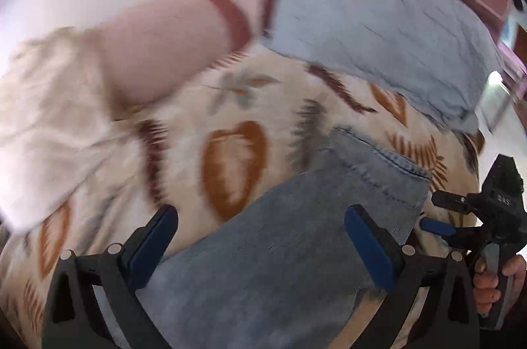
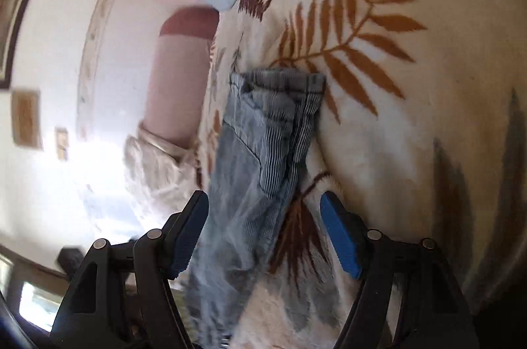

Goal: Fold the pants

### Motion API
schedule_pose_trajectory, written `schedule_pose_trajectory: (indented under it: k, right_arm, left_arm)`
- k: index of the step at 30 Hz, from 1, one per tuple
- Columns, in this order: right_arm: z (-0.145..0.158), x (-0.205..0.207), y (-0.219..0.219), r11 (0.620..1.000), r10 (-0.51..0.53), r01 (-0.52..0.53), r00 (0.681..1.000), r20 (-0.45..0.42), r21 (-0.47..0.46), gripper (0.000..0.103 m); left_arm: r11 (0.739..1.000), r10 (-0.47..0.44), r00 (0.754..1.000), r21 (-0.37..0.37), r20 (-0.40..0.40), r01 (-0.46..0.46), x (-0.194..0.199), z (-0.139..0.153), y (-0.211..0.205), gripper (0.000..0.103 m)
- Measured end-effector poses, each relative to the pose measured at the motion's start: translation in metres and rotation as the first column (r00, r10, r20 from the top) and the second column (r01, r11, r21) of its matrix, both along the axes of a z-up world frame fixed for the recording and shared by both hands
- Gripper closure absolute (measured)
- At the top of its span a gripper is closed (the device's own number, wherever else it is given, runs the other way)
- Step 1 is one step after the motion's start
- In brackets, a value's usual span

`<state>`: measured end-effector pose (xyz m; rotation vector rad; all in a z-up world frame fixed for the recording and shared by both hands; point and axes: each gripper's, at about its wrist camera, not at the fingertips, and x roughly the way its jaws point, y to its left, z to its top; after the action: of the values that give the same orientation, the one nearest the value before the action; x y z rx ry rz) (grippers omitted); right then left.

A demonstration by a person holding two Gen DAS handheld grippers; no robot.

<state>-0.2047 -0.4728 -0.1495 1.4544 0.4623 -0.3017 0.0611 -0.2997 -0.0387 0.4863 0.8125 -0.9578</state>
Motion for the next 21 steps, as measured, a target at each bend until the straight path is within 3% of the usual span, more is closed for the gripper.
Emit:
schedule_pose_trajectory:
  k: [7,10,17,21]
  right_arm:
    - [-0.008,-0.006,-0.02,0.997,-0.052,0.047,0.996,0.075,0.059,0.033]
    - [-0.008,-0.004,-0.029,0.997,-0.068,0.065,0.996,0.055,0.04,0.033]
    - [-0.005,0.014,-0.037,1.0,-0.018,0.018,1.0,0.005,0.008,0.033]
    - [-0.008,0.014,-0.042,0.999,-0.013,0.012,1.0,0.026,0.03,0.034]
  left_arm:
    - [0.989,-0.139,0.983,0.031,-0.116,0.143,0.016,-0.036,-0.081,0.005]
    - [0.974,-0.213,0.963,0.046,-0.168,0.223,0.017,-0.049,-0.106,0.013]
    - [0.925,-0.343,0.919,0.1,-0.192,0.366,0.01,-0.065,-0.149,0.016]
    - [0.907,-0.377,0.893,0.099,-0.247,0.41,0.012,-0.076,-0.167,0.032]
